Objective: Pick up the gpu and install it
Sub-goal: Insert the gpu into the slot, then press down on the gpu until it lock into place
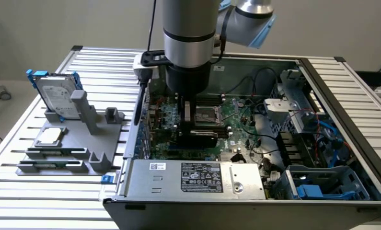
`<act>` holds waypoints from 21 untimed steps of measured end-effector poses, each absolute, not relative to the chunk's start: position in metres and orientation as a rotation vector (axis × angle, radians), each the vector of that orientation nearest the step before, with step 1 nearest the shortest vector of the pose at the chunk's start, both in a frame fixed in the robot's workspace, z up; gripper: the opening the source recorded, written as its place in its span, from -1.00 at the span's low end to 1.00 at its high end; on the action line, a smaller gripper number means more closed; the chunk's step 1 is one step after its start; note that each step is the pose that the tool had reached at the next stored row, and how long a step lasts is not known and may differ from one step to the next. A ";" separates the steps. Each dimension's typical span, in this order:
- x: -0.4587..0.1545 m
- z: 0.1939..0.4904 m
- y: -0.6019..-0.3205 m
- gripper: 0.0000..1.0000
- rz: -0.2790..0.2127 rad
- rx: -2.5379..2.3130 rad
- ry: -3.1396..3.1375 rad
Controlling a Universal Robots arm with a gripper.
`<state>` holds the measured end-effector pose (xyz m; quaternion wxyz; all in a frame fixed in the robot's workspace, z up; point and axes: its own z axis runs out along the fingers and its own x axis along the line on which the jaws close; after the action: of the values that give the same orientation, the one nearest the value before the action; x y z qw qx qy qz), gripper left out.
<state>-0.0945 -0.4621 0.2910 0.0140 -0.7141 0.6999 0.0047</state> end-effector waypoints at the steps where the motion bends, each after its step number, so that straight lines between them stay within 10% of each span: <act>1: -0.095 0.293 -0.462 -0.36 0.015 -2.224 2.179; 6: -0.095 0.295 -0.462 -0.79 0.019 -2.222 2.178; 21: -0.095 0.295 -0.462 -0.79 0.019 -2.222 2.178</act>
<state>-0.0946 -0.4621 0.2951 0.0151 -0.7141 0.6999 0.0062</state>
